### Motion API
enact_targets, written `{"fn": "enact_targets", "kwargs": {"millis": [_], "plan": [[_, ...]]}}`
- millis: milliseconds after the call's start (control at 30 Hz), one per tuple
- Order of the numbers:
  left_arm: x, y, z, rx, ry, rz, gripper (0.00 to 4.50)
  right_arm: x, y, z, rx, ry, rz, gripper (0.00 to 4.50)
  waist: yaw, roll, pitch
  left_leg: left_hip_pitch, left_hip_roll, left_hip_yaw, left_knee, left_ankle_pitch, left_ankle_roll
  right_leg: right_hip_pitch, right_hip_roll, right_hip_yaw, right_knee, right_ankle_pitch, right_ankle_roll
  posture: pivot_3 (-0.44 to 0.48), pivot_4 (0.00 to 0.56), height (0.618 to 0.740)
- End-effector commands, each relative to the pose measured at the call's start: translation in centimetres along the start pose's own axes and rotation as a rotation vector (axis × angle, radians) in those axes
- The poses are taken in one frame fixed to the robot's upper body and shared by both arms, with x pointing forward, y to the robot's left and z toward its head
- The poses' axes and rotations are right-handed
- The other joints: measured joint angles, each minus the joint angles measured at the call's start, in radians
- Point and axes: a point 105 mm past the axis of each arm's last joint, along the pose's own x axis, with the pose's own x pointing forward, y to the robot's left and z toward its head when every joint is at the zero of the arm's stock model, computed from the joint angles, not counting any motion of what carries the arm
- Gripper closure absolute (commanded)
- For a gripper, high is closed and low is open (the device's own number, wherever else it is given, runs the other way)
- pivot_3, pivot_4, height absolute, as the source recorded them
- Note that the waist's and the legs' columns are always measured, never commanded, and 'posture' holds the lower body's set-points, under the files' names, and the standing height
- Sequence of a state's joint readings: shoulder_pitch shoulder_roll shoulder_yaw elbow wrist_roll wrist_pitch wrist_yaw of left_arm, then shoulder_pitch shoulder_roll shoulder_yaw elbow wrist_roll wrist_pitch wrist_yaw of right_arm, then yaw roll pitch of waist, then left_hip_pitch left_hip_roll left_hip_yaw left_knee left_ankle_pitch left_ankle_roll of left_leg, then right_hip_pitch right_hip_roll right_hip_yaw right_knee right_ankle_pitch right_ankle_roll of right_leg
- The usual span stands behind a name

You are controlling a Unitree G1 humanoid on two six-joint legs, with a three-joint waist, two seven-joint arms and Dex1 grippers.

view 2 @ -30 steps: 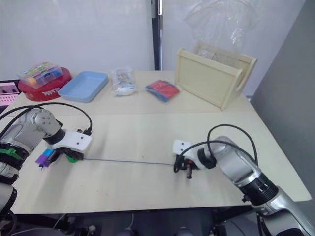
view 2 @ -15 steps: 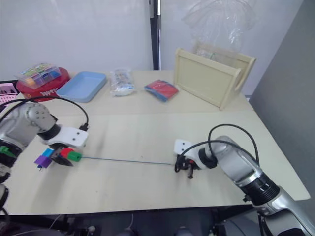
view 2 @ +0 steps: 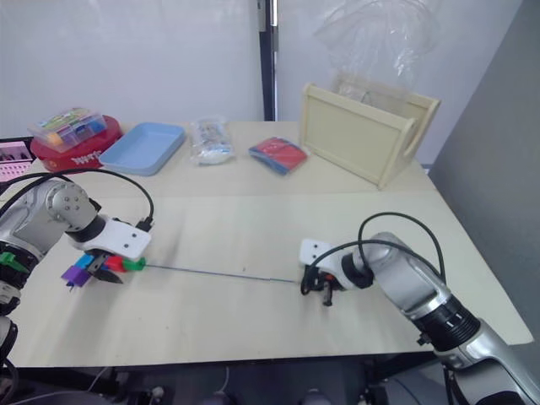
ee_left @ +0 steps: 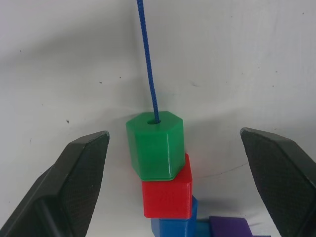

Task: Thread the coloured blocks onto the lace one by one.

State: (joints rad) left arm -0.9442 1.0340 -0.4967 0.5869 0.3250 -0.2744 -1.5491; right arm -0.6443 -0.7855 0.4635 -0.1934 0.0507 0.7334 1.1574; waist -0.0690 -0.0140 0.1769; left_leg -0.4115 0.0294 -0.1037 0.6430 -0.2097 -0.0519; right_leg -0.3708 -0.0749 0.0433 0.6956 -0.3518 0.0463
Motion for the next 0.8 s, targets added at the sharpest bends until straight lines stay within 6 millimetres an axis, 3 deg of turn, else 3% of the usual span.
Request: {"fn": "enact_targets", "kwargs": {"millis": [33,167,500,667,800], "plan": [[-0.7,0.1,-0.8,-0.027,0.033,0.022,0.03,-0.3,0.1,0.3,-0.021,-0.001,-0.001,4.5,0.0,0.0,0.0,0.0,0.0,0.0,0.0,0.0,0.0,0.0,0.0,0.0,0.0,0.0,0.0,0.0,0.15,0.74],[-0.3,0.2,-1.1,-0.039,0.041,0.031,0.03,-0.3,0.2,0.3,-0.021,-0.002,-0.001,4.5,0.0,0.0,0.0,0.0,0.0,0.0,0.0,0.0,0.0,0.0,0.0,0.0,0.0,0.0,0.0,0.0,0.15,0.74],[0.1,0.4,-1.2,-0.062,0.048,0.034,3.14,-0.4,0.1,0.5,-0.025,-0.002,0.003,4.5,0.0,0.0,0.0,0.0,0.0,0.0,0.0,0.0,0.0,0.0,0.0,0.0,0.0,0.0,0.0,0.0,0.15,0.74],[-0.5,0.1,-1.3,-0.067,0.051,0.022,3.24,-0.9,-0.2,0.0,-0.019,0.007,-0.007,4.5,0.0,0.0,0.0,0.0,0.0,0.0,0.0,0.0,0.0,0.0,0.0,0.0,0.0,0.0,0.0,0.0,0.15,0.74],[-1.7,0.1,-1.4,-0.085,0.056,0.031,3.24,-2.8,-1.3,-1.5,-0.055,0.06,-0.056,4.5,0.002,0.0,0.0,-0.001,0.0,0.0,0.0,0.0,0.0,0.0,0.0,0.0,0.0,0.0,0.0,0.0,0.15,0.74]]}}
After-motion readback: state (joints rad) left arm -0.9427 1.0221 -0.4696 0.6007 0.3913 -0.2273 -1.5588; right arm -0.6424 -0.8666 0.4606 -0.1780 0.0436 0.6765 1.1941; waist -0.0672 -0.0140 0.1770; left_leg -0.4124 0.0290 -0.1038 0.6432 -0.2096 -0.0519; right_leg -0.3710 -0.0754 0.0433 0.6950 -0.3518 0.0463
